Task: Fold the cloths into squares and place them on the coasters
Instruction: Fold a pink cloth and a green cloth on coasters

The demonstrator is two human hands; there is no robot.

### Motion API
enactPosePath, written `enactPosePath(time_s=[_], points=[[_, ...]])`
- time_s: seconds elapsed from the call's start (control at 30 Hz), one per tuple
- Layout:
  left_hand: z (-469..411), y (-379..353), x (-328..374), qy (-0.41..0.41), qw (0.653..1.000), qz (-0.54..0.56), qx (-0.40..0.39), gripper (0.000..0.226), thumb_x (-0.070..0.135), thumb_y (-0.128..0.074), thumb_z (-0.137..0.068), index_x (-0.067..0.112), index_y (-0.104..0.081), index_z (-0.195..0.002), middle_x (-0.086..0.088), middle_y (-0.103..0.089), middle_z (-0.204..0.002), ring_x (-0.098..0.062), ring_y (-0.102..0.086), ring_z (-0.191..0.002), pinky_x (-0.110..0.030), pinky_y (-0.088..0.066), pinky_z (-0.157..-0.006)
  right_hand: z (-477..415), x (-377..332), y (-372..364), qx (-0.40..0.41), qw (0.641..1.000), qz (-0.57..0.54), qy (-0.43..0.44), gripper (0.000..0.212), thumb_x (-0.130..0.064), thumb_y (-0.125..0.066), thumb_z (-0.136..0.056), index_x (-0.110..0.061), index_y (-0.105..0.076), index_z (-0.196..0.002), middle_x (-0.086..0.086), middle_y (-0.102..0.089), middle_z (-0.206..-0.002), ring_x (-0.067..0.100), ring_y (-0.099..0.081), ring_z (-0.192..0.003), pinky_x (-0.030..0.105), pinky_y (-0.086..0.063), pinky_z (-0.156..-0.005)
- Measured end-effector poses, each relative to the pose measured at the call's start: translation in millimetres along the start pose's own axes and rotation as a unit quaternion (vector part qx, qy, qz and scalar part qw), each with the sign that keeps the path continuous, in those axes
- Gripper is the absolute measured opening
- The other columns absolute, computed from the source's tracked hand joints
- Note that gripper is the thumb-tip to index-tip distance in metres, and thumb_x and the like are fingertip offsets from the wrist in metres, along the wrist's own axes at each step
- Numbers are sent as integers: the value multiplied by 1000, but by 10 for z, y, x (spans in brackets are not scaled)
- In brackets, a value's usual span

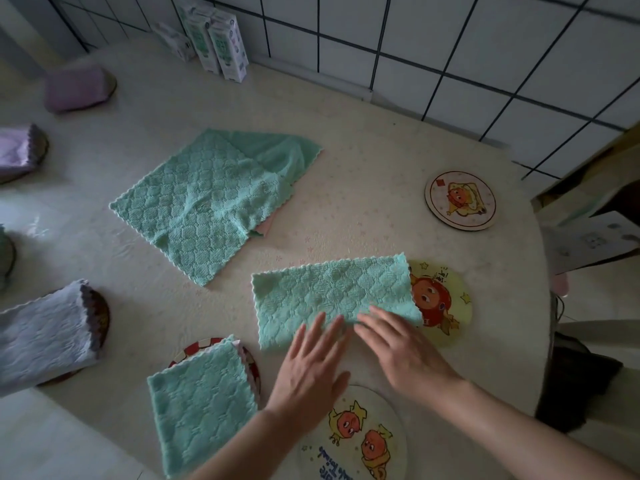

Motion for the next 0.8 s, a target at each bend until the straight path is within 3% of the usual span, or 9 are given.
enactPosePath(time_s=[0.13, 0.23, 0.37, 0.53, 0.6, 0.7, 0.8], points=[[134, -199, 23, 30, 998, -28, -48, 73, 43, -37, -88, 22, -9, -152, 3, -6, -160, -28, -4, -147, -47, -5, -113, 229, 102, -77, -35, 997, 69, -4, 76, 11, -50, -59, -12, -54, -131, 7, -55, -134, 27, -51, -126, 40, -38, -104], [272, -182, -75, 60, 996, -43, -49, 70, 44, -37, -89, 18, -18, -151, 0, -14, -159, -29, -10, -146, -49, -10, -112, 402, 260, -86, -66, 994, 77, -27, 86, 13, -69, -49, -10, -55, -131, 8, -56, -133, 27, -53, -123, 39, -43, -101], [515, -161, -191, 139, 988, -58, -19, 70, 50, -33, -93, 8, -24, -149, -12, -18, -157, -30, -9, -146, -46, -9, -114, 442, 358, -9, -71, 993, 85, -39, 87, 12, -77, -43, -6, -59, -126, 8, -61, -126, 26, -60, -113, 38, -52, -92], [604, -176, -240, 153, 986, -58, -16, 74, 52, -30, -93, 2, -26, -147, -19, -18, -155, -36, -19, -143, -42, -11, -113, 208, 350, -13, -92, 989, 86, -79, 92, 15, -77, -26, -10, -59, -113, 9, -61, -111, 29, -62, -97, 41, -58, -66], [569, -185, -283, 149, 986, -63, -26, 74, 52, -29, -93, 1, -26, -146, -20, -19, -155, -37, -19, -143, -42, -11, -113, 109, 387, -57, -93, 987, 87, -100, 88, 17, -70, -28, -15, -55, -109, 11, -58, -111, 31, -60, -96, 40, -56, -59], [522, -126, -335, 161, 984, -69, -44, 75, 50, -33, -90, 1, -27, -145, -21, -23, -153, -39, -21, -141, -42, -8, -114, 18, 393, -25, -86, 987, 98, -92, 79, 16, -54, -40, -20, -53, -110, 10, -55, -110, 31, -58, -96, 44, -55, -68], [405, -27, -433, 145, 985, -83, -50, 73, 48, -32, -88, 1, -33, -143, -21, -29, -151, -36, -20, -142, -42, -3, -114, 0, 404, 44, -54, 992, 84, -74, 69, 16, -68, -47, -15, -57, -108, 5, -62, -99, 25, -63, -84, 45, -55, -71]])
Point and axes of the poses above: each hand's wrist, its own z-axis away from the middle knuckle, its own y-axis out of the back of the hand, x = y × z, the point moved 2 cm from there along -z, towards the middle knuckle
